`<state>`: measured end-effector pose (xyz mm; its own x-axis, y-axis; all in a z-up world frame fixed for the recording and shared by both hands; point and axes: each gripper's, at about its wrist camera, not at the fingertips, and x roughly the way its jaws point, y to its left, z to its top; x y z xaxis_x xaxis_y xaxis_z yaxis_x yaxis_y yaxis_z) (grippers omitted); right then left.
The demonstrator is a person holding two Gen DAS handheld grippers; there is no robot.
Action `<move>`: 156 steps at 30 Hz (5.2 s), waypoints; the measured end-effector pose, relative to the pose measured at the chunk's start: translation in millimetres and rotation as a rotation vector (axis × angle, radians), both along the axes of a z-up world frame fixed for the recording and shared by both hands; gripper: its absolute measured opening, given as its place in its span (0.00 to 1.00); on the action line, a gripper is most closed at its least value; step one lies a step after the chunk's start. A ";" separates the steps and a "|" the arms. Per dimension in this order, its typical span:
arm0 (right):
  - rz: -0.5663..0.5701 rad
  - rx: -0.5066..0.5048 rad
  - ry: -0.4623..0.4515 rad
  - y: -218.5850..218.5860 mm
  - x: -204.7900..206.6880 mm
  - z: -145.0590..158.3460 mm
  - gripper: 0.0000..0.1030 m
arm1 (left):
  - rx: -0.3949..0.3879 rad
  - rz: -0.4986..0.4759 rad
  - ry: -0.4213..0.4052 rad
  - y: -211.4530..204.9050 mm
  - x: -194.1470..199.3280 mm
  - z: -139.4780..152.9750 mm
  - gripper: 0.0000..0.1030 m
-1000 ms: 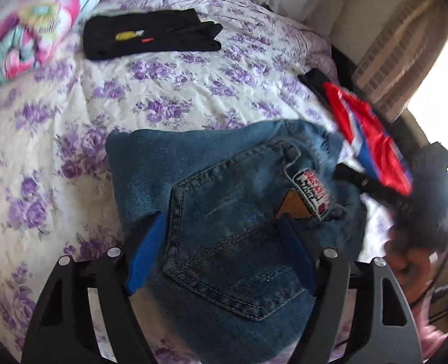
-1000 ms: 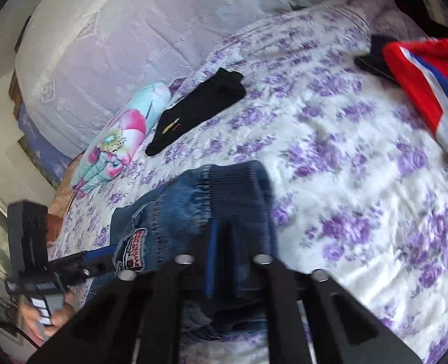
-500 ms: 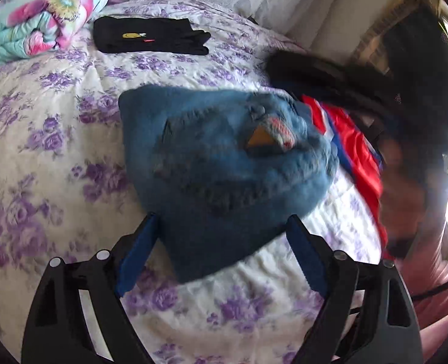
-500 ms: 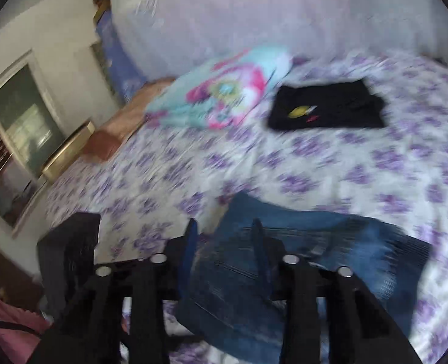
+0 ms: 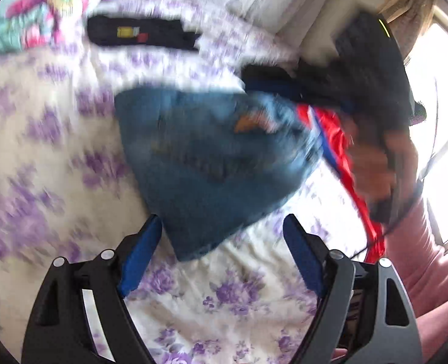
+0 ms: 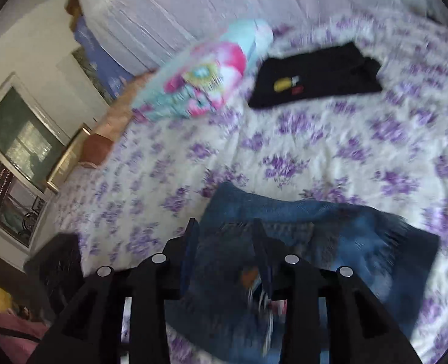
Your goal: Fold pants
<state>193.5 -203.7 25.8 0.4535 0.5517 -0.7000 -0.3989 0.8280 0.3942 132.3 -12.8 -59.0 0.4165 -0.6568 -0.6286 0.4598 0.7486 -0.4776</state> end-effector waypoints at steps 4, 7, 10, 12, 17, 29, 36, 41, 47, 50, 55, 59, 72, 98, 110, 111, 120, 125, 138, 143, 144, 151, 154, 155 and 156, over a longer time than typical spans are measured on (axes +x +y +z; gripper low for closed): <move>-0.032 -0.087 -0.057 -22.2 -46.8 -6.9 0.37 | -0.018 0.005 -0.133 -5.3 0.5 37.4 0.78; -0.085 -0.156 -0.020 -40.5 -61.7 -48.8 0.36 | 0.047 -0.010 -0.102 -29.2 18.6 28.2 0.77; -0.103 -0.059 -0.029 -57.4 -73.4 -57.5 0.35 | 0.183 -0.042 -0.046 -53.8 16.0 -9.4 0.77; -0.108 -0.041 -0.029 -60.0 -76.0 -55.0 0.36 | 0.319 -0.047 -0.155 -70.3 1.5 -8.3 0.77; -0.106 0.030 -0.064 -68.9 -87.4 -37.8 0.53 | 0.274 -0.023 -0.131 -56.9 5.3 20.1 0.78; -0.168 -0.038 -0.231 -71.3 -91.3 -7.3 0.60 | 0.368 0.119 -0.195 -70.7 43.0 45.3 0.86; -0.215 -0.036 -0.122 -94.3 -91.4 -43.9 0.60 | 0.395 0.128 -0.099 -76.7 47.9 -7.0 0.89; -0.194 0.004 -0.172 -92.6 -93.1 -11.6 0.60 | 0.239 0.114 -0.081 -55.7 36.7 17.5 0.89; -0.202 0.028 -0.217 -98.2 -65.7 6.9 0.60 | 0.170 0.000 -0.152 -81.7 6.0 23.1 0.89; -0.258 0.016 -0.053 -110.5 -36.6 -23.2 0.60 | 0.351 -0.036 -0.220 -111.2 -3.6 2.6 0.90; -0.290 0.057 -0.050 -126.6 -48.2 -30.5 0.61 | 0.418 -0.089 -0.360 -111.3 -30.7 15.2 0.91; -0.248 0.088 -0.136 -122.7 -78.0 -9.7 0.64 | 0.334 -0.018 -0.366 -65.4 -16.9 46.7 0.94; -0.036 -0.007 -0.127 24.3 -157.1 -38.5 0.49 | 0.277 -0.093 -0.130 -5.9 167.2 46.7 0.91; -0.403 -0.104 -0.117 72.0 -121.4 -82.5 0.15 | 0.144 -0.415 -0.081 7.8 208.0 -4.0 0.61; -0.357 -0.063 -0.111 69.0 -135.3 -84.1 0.12 | 0.233 -0.328 -0.109 -1.1 210.7 -16.3 0.46; -0.337 -0.049 -0.096 67.0 -137.6 -80.2 0.15 | 0.244 -0.301 -0.128 3.3 211.1 -10.6 0.46; -0.413 -0.105 -0.538 22.0 -168.7 17.3 0.68 | 0.123 -0.217 -0.356 -2.3 139.5 74.7 0.93; -0.436 -0.035 -0.352 -17.9 -109.9 -11.6 0.68 | 0.155 -0.306 -0.188 -38.7 113.5 37.4 0.93; -0.465 0.024 -0.385 -67.9 -111.8 -4.6 0.61 | 0.165 -0.217 -0.238 -40.5 72.4 44.9 0.94; -0.543 -0.028 -0.144 -102.6 -39.2 -35.1 0.61 | 0.219 -0.221 -0.174 -62.1 62.0 22.0 0.95; -0.546 -0.037 -0.054 -111.2 -28.5 -52.5 0.67 | 0.264 -0.217 -0.141 -67.3 63.1 8.3 0.95; -0.535 0.363 -0.066 -170.8 -80.8 -48.4 0.73 | 0.224 -0.132 -0.150 -48.5 48.1 10.1 0.96; -0.544 0.392 -0.088 -180.2 -103.8 -47.1 0.73 | 0.137 -0.014 -0.110 -19.1 48.7 16.6 0.96; -0.540 0.428 -0.067 -182.9 -106.2 -51.8 0.73 | 0.129 0.018 -0.096 -13.3 49.1 15.2 0.96; -0.532 0.455 -0.049 -185.0 -105.8 -55.3 0.73 | 0.121 0.070 -0.062 -4.0 50.6 10.9 0.96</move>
<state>87.7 -388.8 -29.5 0.7684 0.4796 -0.4238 -0.0113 0.6723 0.7402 182.9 -16.9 -48.1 0.4986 -0.5457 -0.6735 0.4303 0.8303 -0.3541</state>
